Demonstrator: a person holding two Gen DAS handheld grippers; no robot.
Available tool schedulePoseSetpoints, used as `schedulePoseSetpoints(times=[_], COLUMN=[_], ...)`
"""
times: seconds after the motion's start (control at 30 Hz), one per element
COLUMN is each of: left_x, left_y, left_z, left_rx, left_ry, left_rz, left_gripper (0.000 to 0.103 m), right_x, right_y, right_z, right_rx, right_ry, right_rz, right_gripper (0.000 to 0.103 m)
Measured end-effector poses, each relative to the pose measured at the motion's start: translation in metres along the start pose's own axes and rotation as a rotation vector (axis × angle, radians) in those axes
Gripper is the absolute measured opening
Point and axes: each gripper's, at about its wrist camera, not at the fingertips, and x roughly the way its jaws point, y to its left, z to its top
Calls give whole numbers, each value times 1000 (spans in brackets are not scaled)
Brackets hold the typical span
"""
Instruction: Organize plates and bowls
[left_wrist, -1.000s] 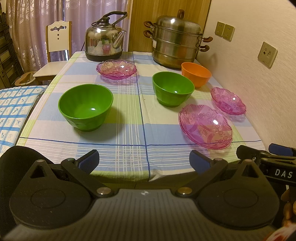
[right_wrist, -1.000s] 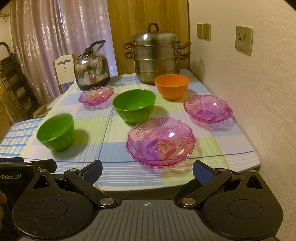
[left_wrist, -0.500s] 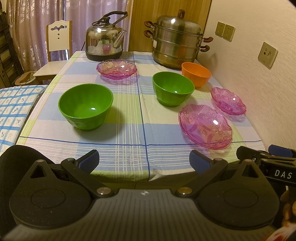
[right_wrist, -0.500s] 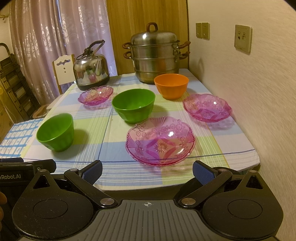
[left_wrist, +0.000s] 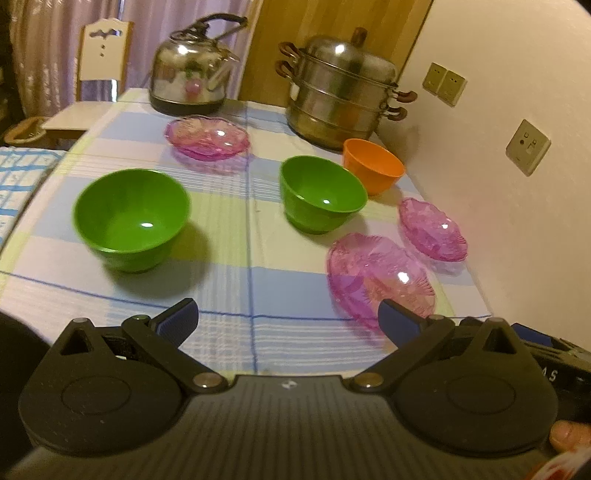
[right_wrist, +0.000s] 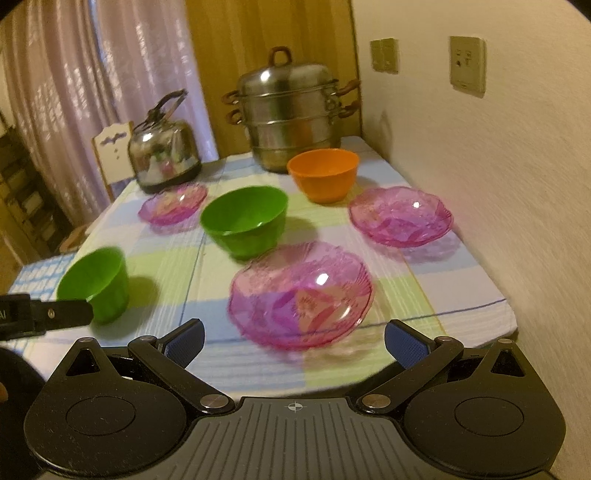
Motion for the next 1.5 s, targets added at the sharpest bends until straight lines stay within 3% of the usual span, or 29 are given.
schedulePoseSetpoints(times=[0.27,0.53,0.73,0.77,0.83,0.93,1.07,1.17,1.23,1.37,1.5], left_x=[52,113,152,156,165,175,183,188,189,194,196], left_y=[-8,-13,-17,-16,-16,-17,-20,-22,-23,-24,-24], left_z=[21,21,19,19,19,19,19,18,18,19,19], left_rx=[4,55,111,106,104,115,124,130,128,116,113], left_ry=[34,48,70,74,84,84,81,87,88,87,90], left_rz=[-39,-60,-65,-74,-91,-109,-137,-160,-171,-181,-193], left_gripper=[103,103,93,92,90,86,74,57,53,38,30], right_x=[24,70,107,111,119,132,138,145,148,150,155], right_y=[-28,-55,-72,-73,-77,-83,-80,-80,-82,-83,-83], right_z=[25,34,34,34,33,29,28,25,22,20,19], right_rx=[45,78,141,148,162,182,170,170,172,185,207], right_ry=[-20,28,68,70,79,104,99,125,136,143,158], right_rz=[8,-4,-28,-31,-32,-35,-44,-49,-42,-33,-22], right_gripper=[103,102,102,101,90,88,82,69,62,58,49])
